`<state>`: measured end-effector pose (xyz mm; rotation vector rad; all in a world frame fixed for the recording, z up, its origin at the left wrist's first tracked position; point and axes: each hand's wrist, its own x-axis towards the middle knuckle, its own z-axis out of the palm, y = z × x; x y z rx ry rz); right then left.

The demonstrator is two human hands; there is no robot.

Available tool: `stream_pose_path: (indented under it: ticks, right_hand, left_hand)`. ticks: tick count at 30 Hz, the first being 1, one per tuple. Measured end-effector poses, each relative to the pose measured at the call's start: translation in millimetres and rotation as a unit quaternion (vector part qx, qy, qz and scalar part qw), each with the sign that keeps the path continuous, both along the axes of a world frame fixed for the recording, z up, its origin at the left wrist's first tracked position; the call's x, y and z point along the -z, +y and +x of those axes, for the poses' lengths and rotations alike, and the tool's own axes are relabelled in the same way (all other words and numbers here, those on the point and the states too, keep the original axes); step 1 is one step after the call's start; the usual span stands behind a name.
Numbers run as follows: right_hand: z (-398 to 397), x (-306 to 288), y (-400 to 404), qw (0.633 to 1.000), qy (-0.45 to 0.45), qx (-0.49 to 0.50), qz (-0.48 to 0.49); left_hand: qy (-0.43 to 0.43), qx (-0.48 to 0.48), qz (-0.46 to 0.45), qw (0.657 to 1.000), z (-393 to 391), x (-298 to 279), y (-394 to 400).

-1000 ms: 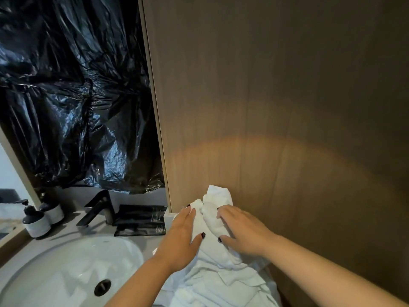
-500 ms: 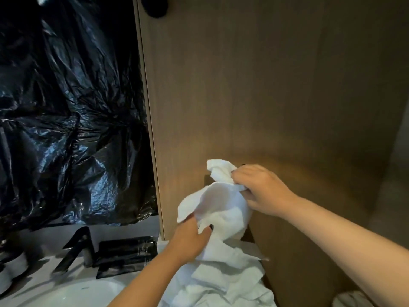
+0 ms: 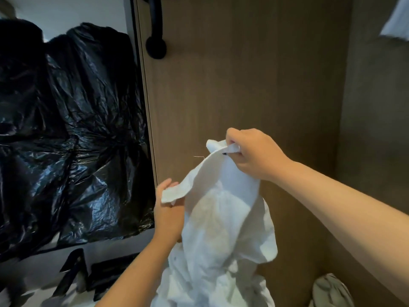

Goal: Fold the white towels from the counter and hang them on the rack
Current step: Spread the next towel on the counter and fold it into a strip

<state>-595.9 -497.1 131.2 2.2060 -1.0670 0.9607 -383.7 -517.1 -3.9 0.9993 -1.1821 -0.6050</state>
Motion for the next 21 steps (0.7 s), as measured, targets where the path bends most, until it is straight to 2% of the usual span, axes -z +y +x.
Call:
stream_pose_path:
  ticks: [2, 4, 8, 10, 14, 19, 21]
  right_hand:
    - [-2.5, 3.0, 15.5, 0.999, -0.011, 0.03, 0.035]
    - [-9.5, 10.6, 28.5, 0.994, -0.031, 0.065, 0.083]
    - [-26.4, 33.8, 53.3, 0.969, -0.148, 0.047, 0.191]
    - [-35.1, 45.4, 63.7, 0.954, -0.165, 0.059, 0.243]
    - [-42.5, 61.8, 81.2, 0.937, -0.165, 0.039, 0.306]
    - [-29.2, 66.6, 104.1, 0.88, -0.291, -0.094, 0.363]
    - [-28.4, 70.3, 114.9, 0.855, -0.331, -0.129, 0.377]
  left_hand:
    - [-0.015, -0.01, -0.013, 1.0, 1.3, -10.3, 13.8]
    - [0.014, -0.008, -0.014, 1.0, -2.8, -18.1, 26.4]
    - [0.046, 0.04, -0.024, 0.998, -22.2, -31.4, 61.1]
    - [0.04, 0.05, -0.023, 0.998, -32.8, -31.6, 76.0]
    - [-0.018, 0.079, -0.033, 0.996, -52.3, -28.4, 104.0]
    - [-0.151, 0.11, -0.111, 0.976, -67.4, -28.9, 131.2]
    - [-0.172, 0.104, -0.115, 0.973, -78.4, -25.7, 139.5]
